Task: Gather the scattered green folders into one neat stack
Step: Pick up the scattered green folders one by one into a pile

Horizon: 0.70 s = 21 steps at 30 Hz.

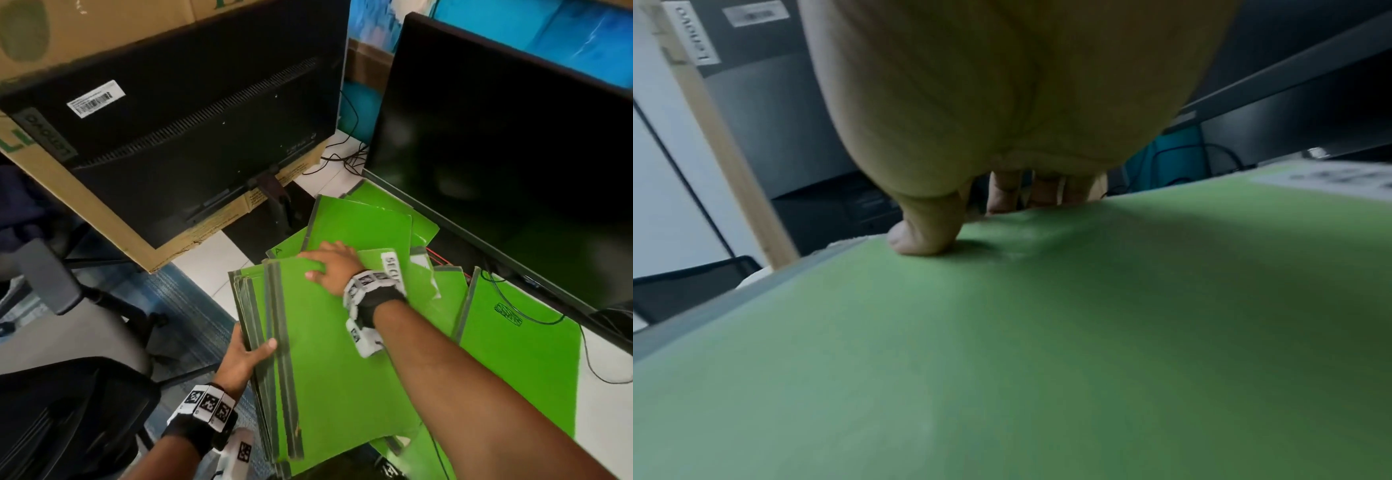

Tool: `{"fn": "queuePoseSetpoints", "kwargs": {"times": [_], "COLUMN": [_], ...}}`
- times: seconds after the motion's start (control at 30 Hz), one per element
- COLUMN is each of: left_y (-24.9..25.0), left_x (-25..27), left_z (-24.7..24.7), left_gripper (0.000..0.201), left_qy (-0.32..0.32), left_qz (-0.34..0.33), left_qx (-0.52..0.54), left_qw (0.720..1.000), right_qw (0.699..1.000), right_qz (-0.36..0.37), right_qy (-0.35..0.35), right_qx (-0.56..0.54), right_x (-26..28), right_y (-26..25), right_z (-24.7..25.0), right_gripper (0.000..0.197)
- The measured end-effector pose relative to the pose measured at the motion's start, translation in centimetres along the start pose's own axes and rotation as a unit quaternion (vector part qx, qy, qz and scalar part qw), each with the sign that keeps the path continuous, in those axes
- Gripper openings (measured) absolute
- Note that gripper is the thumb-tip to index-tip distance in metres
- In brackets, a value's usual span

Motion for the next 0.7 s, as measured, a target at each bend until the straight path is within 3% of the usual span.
{"fn": "queuePoseSetpoints", "kwargs": {"times": [0.1, 0.2, 0.3, 0.37, 0.43, 0.5, 0.63, 0.7], "left_y": [1.2, 1.3, 0.6, 0.1, -0.5, -0.7, -1.0, -1.0], "left_x": [0.2, 0.3, -0.1, -0.7, -1.3, -1.6, -1.9, -2.3], "left_z": [-0.9, -1.0, -0.4, 0.2, 0.7, 0.9, 1.0, 0.9], "left_gripper": [0.088, 0.06, 0.051, 0.048, 0.048, 0.052, 0.079, 0.08], "left_qy": [0.009, 0.022, 0.03, 0.037, 0.041, 0.046, 0.05, 0.052], "left_qz": [-0.034, -0.049, -0.045, -0.041, -0.03, -0.022, -0.01, -0.02], "left_qx": [-0.07, -0.105, -0.099, -0.102, -0.102, -0.082, -0.068, -0.084], "left_qw": [0.997, 0.993, 0.994, 0.993, 0.994, 0.995, 0.996, 0.995], "right_qw": [0.998, 0.998, 0.998, 0.986, 0.952, 0.901, 0.755, 0.719], "right_qz": [0.029, 0.03, -0.022, -0.122, -0.252, -0.381, -0.626, -0.668], "right_qy": [-0.041, -0.042, 0.016, 0.091, 0.163, 0.199, 0.165, 0.127], "right_qx": [0.035, -0.02, -0.061, -0.069, -0.056, -0.062, -0.103, -0.145], "right_x": [-0.1, 0.3, 2.3, 5.7, 11.3, 18.1, 29.8, 32.5], "right_y": [-2.9, -1.9, 4.2, 11.8, 20.3, 26.8, 32.9, 33.8], "right_z": [-2.8, -3.3, -1.1, 1.1, 2.7, 2.7, -0.9, -3.3], "right_gripper": [0.053, 0.057, 0.054, 0.046, 0.038, 0.038, 0.077, 0.098]}}
Point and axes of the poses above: each hand's wrist, its own x-axis away from the middle knuckle, its own z-axis out of the back of the hand, y = z × x, the point moved 8 cm from there along -x, towards the middle knuckle, and after that the axes turned 1 degree about -y, right-handed, at the moved point
